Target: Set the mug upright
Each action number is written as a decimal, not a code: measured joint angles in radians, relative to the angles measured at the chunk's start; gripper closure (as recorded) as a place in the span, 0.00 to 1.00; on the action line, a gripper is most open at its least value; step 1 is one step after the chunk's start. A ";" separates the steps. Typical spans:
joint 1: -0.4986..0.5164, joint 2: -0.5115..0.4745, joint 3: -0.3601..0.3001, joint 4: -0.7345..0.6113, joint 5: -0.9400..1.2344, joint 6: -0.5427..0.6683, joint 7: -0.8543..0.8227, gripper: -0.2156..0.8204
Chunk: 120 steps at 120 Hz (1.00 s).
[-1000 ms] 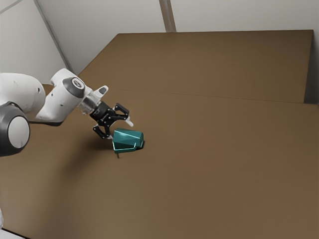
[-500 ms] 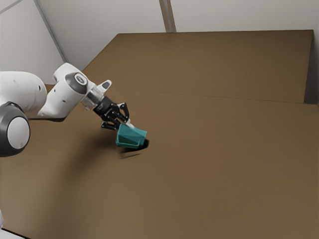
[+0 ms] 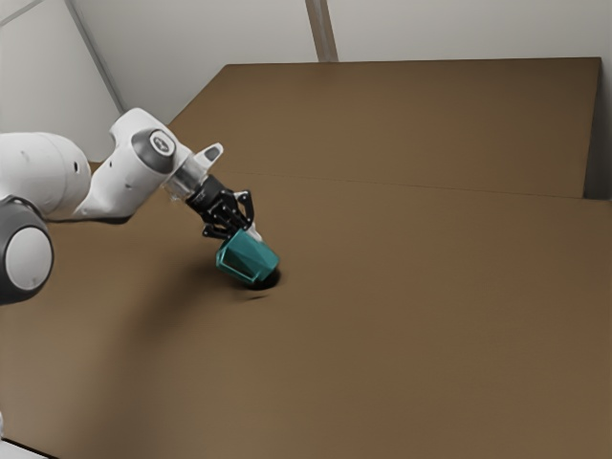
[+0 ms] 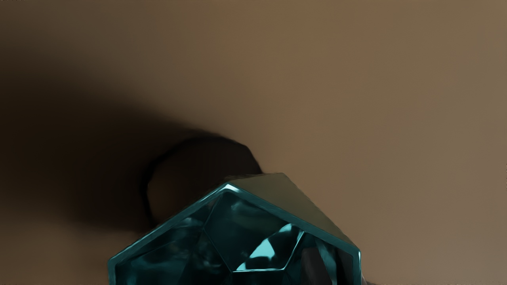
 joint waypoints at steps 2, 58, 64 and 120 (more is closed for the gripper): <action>-0.002 -0.004 0.000 0.000 0.004 0.001 0.000 0.94; -0.057 -0.248 -0.132 -0.122 0.514 0.067 -0.108 0.95; -0.057 -0.276 -0.153 -0.164 0.572 0.091 -0.132 0.95; -0.104 -0.341 -0.207 -0.311 0.716 0.233 -0.312 0.96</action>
